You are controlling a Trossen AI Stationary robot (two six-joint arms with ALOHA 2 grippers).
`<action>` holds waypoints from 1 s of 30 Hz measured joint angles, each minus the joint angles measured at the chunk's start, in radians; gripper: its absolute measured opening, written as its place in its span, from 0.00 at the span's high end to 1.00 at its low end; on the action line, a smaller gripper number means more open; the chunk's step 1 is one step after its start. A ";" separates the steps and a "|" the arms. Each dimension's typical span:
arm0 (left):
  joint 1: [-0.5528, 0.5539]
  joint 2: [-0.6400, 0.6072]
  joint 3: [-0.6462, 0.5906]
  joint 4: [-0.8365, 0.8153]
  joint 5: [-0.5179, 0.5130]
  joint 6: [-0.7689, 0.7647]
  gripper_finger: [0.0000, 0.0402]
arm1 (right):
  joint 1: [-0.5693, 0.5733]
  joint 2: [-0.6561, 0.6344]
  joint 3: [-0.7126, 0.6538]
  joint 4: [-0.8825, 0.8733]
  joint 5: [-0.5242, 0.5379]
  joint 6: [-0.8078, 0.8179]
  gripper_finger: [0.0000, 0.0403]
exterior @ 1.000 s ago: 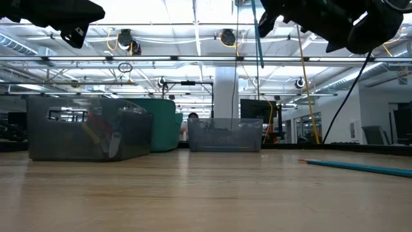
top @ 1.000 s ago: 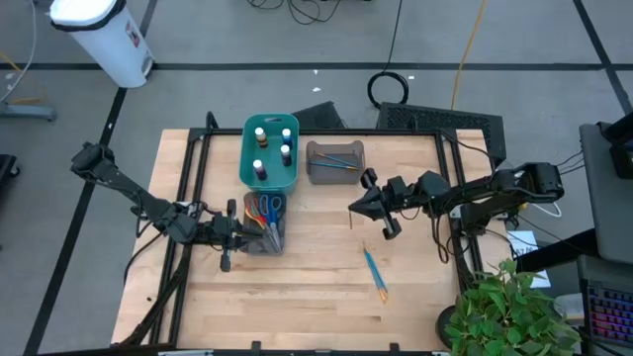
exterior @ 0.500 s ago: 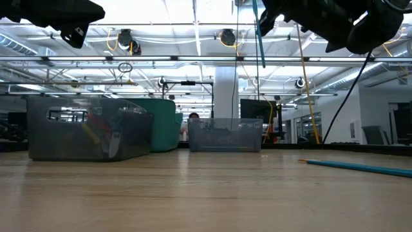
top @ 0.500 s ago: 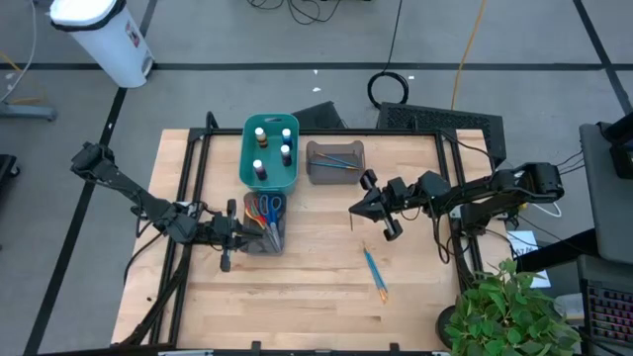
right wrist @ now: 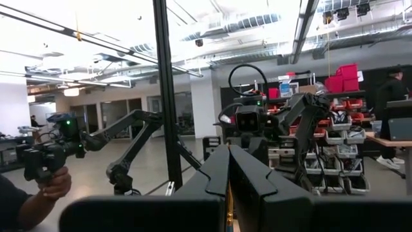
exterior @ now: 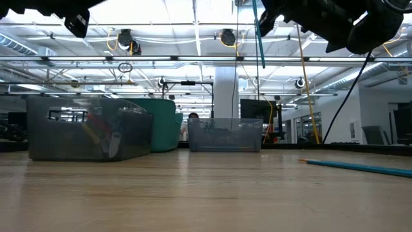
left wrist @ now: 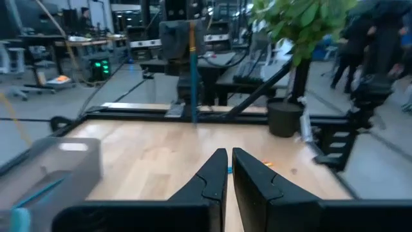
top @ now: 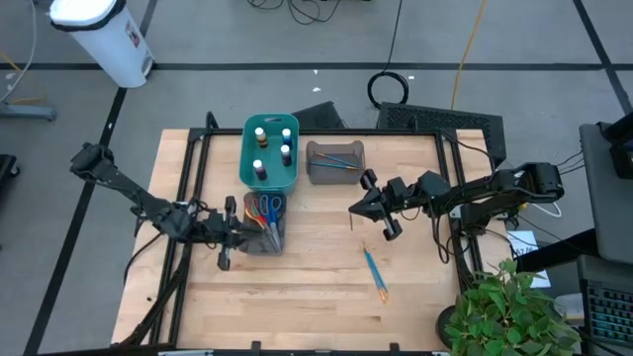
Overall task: Pick & Place Paint Supplies
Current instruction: Put the blue paintbrush into the top black bin
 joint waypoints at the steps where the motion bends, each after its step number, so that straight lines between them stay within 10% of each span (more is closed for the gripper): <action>1: 0.010 -0.006 0.000 -0.013 -0.002 0.013 0.92 | 0.000 0.000 0.000 -0.003 0.000 0.000 1.00; 9: 0.166 -0.205 0.000 -0.205 0.235 0.023 0.92 | 0.000 0.000 0.000 -0.005 -0.001 0.000 1.00; 30: 0.389 -0.630 0.000 -0.534 0.371 0.112 0.92 | 0.000 0.000 0.000 -0.012 -0.001 0.000 1.00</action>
